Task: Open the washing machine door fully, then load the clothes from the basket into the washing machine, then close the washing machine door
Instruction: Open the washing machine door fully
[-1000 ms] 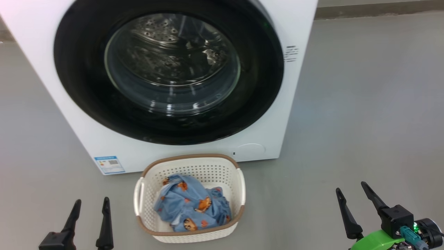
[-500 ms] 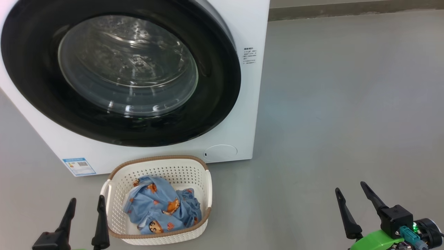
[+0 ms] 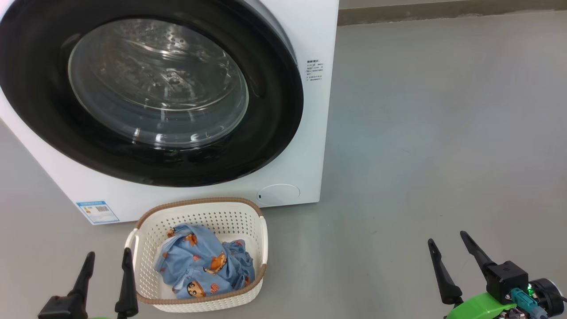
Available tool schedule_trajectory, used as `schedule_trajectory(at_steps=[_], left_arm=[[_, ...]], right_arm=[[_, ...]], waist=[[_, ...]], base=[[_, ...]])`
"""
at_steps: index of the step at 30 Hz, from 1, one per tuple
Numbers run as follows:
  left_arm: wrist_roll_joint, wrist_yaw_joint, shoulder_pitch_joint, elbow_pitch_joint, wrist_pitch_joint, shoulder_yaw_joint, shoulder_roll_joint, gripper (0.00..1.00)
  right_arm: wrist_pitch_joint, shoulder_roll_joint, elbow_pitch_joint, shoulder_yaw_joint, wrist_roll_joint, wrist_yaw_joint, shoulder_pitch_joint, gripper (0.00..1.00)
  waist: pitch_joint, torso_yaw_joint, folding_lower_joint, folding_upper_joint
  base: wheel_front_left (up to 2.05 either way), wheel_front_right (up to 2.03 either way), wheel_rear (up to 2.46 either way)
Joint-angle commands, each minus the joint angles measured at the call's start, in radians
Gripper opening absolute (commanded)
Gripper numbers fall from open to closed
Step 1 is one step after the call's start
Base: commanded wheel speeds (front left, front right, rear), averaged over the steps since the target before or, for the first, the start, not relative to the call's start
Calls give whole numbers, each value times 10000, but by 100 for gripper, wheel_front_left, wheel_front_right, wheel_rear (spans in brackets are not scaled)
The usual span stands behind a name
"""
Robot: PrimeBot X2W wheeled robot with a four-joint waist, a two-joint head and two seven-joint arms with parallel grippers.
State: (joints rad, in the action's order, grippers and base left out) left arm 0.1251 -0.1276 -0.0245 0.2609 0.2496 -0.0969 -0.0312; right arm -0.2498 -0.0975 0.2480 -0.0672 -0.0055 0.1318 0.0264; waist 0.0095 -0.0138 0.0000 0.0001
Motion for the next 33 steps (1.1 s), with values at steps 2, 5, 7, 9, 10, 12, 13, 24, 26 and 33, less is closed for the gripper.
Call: schedule_trajectory(at_steps=[2,5,7,9,10,12,13,24,26,33], left_arm=[[82,22,-244,-287,122,-311,-191,100],[92,32,-242,-270,122,-290,-191,100],[100,40,-243,-258,122,-273,-191,100],[107,50,-248,-251,122,-263,-191,100],[106,56,-249,-251,122,-262,-191,100],[78,94,-241,-269,122,-271,-191,100],[62,120,-232,-277,122,-277,-191,100],[243,270,-176,-394,122,-140,-191,100],[269,279,-163,-419,122,-134,-191,100],[324,272,-15,-483,122,-191,-191,100]], right_arm=[[-120,-74,-153,308,218,-11,449,0],[-120,-107,-87,369,434,-11,463,0],[-120,-102,-97,358,519,-11,475,0],[-120,-78,-114,355,611,-11,484,0],[-120,-52,-125,348,698,-11,488,0],[-120,16,-115,339,947,-11,495,0],[-120,45,-108,368,1078,-11,505,0],[-120,388,144,329,4398,-11,700,0],[-120,409,219,316,5160,-11,763,0],[-120,432,405,-73,7783,-11,942,0]], waist=[[1,3,0,-1],[-1,5,0,-1],[2,8,0,-1],[6,12,0,-1],[9,12,0,-1],[13,11,0,-1],[15,9,0,-1],[63,96,0,-1],[87,108,0,-1],[136,130,0,-1]], base=[[0,0,0],[0,0,0],[0,0,0],[0,0,0],[0,0,0],[0,0,0],[0,0,0],[0,0,0],[0,0,0],[0,0,0]])
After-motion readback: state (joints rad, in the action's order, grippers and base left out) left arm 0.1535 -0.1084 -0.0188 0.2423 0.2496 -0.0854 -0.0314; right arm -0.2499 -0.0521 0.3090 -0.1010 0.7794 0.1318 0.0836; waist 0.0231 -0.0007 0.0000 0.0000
